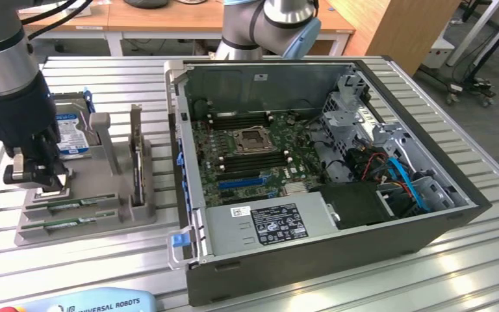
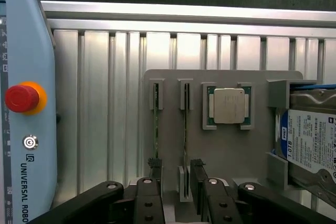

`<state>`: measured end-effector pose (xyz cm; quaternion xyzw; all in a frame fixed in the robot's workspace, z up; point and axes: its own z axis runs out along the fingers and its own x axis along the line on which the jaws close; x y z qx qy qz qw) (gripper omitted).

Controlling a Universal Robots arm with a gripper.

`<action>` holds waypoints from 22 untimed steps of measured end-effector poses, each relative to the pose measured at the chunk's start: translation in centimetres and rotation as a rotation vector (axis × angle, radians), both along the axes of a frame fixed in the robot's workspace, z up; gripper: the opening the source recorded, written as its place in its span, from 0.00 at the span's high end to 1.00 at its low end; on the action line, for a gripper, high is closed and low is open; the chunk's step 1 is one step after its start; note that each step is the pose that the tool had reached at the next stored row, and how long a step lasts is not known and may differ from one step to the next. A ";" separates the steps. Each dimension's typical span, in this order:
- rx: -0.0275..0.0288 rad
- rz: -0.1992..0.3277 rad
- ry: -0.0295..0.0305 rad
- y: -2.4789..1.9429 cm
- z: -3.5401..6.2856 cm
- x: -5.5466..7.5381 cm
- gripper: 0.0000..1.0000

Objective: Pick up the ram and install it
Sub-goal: 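Pick up the ram and move it above insertion slot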

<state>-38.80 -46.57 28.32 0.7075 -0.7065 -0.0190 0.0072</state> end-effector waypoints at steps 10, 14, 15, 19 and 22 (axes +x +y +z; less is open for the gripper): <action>-0.0002 0.000 0.0002 0.00 -0.81 0.0 0.65; 0.0001 0.000 -0.0002 -0.06 -0.84 0.0 0.65; 0.0000 0.000 -0.0001 -0.13 -0.83 0.0 0.65; 0.0000 0.000 0.0001 -0.51 -0.82 0.0 0.65; -0.0001 0.000 0.0001 -0.80 -0.82 0.0 0.65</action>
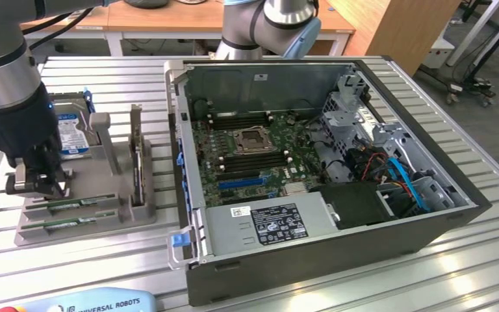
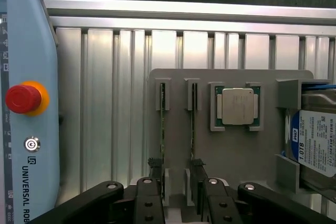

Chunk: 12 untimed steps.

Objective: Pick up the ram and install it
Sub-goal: 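Pick up the ram and move it above insertion slot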

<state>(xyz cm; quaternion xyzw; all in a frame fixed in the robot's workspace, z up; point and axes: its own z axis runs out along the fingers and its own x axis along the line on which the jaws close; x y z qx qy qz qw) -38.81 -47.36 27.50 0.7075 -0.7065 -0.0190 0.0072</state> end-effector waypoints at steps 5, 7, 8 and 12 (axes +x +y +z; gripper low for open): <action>0.0000 0.000 0.0000 -0.09 0.00 0.0 0.65; 0.0001 0.000 0.0000 -0.10 -0.02 0.0 0.65; 0.0002 0.000 -0.0002 -0.10 -0.08 0.0 0.65; 0.0000 0.000 0.0000 -0.10 -0.46 0.0 0.65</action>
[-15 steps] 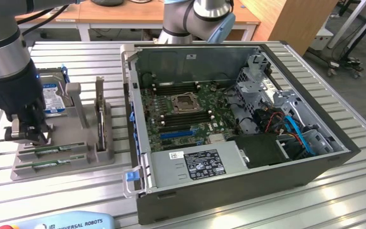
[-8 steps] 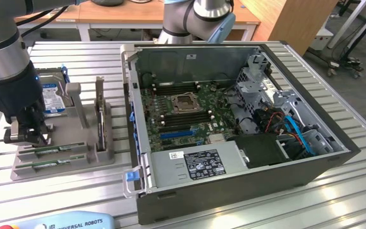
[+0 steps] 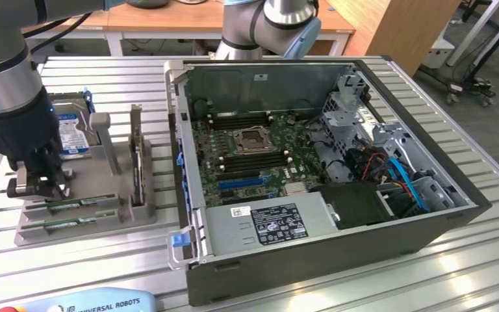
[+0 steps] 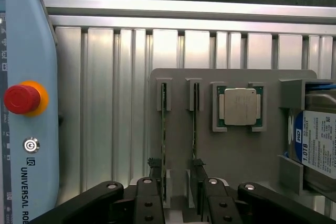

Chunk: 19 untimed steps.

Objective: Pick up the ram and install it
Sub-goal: 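Pick up the ram and move it above insertion slot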

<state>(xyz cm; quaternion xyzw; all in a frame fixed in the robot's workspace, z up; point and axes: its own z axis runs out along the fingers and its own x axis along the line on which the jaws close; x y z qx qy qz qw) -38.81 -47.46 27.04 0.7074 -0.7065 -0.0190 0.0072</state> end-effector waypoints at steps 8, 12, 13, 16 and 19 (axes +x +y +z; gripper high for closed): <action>0.0001 0.000 -0.0001 -0.03 -1.05 0.0 0.65; 0.0000 0.000 0.0000 -0.04 -1.50 0.0 0.65; 0.0000 0.000 0.0000 -0.04 -1.56 0.0 0.65; -0.0002 0.000 0.0002 -0.04 -1.57 0.0 0.65; 0.0003 0.000 -0.0003 -0.13 -1.61 0.0 0.65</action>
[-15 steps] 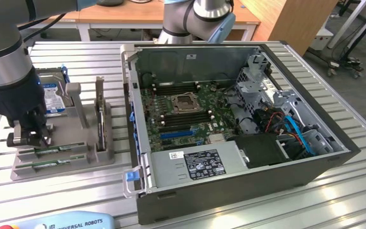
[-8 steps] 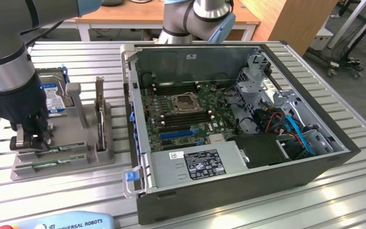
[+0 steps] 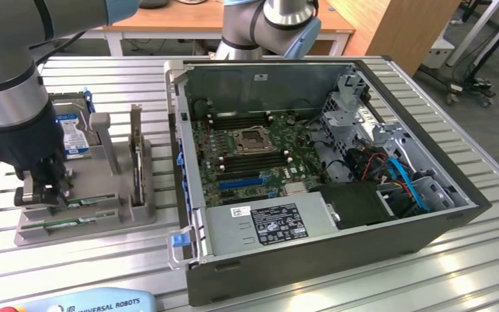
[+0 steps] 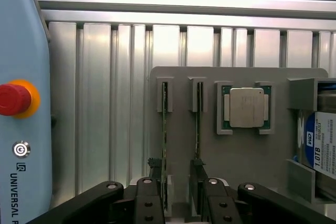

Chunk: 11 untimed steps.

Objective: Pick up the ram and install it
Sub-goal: 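Pick up the ram and move it above insertion slot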

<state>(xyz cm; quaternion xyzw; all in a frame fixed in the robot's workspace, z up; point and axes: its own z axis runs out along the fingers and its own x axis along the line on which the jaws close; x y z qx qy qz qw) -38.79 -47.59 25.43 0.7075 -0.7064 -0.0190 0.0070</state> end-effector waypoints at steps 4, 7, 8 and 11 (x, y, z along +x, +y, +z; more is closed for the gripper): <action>-0.0002 0.000 0.0003 -0.36 0.02 0.0 0.65; -0.0003 0.000 0.0003 -0.58 0.02 0.0 0.65; -0.0002 0.000 0.0004 -0.59 0.02 0.0 0.65; -0.0003 0.000 0.0003 -0.60 0.02 0.0 0.65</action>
